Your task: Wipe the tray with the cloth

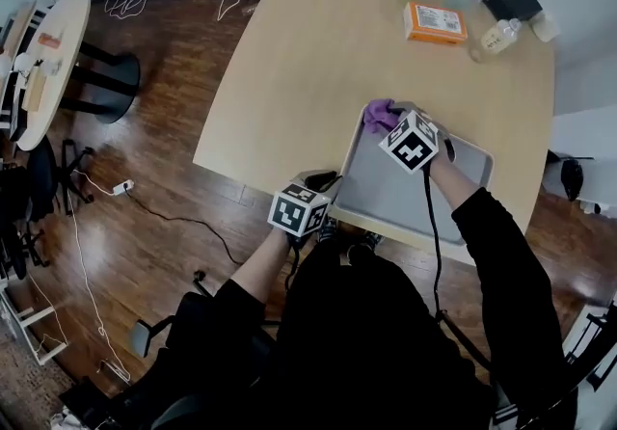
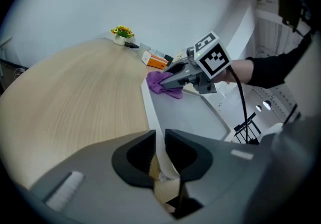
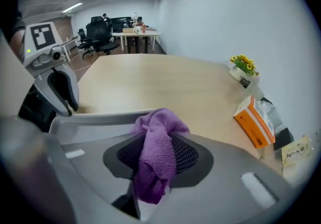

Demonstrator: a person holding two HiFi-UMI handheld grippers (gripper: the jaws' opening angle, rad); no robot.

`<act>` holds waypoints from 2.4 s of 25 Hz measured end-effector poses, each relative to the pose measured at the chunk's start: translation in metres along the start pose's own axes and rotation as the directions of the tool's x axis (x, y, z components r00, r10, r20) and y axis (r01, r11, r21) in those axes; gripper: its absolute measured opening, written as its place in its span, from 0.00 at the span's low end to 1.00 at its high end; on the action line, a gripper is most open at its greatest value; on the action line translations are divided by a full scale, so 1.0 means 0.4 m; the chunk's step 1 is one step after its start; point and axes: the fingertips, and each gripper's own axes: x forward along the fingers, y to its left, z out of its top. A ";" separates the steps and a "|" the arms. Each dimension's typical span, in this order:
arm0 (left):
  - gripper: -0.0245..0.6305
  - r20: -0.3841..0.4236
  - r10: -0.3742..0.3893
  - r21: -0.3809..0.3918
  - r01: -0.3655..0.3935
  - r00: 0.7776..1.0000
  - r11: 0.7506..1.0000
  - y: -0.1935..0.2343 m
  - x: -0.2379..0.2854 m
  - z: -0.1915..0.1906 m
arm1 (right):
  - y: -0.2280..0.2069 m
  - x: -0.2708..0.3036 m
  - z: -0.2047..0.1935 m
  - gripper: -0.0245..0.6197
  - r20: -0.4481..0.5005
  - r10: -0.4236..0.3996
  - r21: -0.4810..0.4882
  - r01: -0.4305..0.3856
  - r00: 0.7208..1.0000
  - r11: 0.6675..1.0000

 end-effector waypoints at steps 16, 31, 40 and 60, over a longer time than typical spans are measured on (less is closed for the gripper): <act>0.11 -0.021 -0.002 -0.051 0.001 1.000 0.999 0.033 -0.023 -0.016 | 0.536 -0.120 -0.066 0.23 0.082 0.204 0.101 -0.211 0.976 0.972; 0.11 -0.078 0.096 -0.009 -0.097 0.992 0.995 0.033 -0.014 -0.013 | 0.259 -0.364 -0.680 0.23 -0.049 -0.098 0.595 0.107 0.994 0.797; 0.11 0.155 0.120 0.096 -0.136 0.981 0.986 -0.156 -0.124 0.194 | 0.064 -0.621 -0.502 0.23 0.213 -0.405 0.705 0.148 0.889 0.694; 0.11 0.650 -0.092 0.374 -0.212 0.755 0.903 -0.518 -0.423 0.527 | -0.097 -0.880 -0.631 0.24 0.198 -0.784 0.820 0.339 0.588 0.461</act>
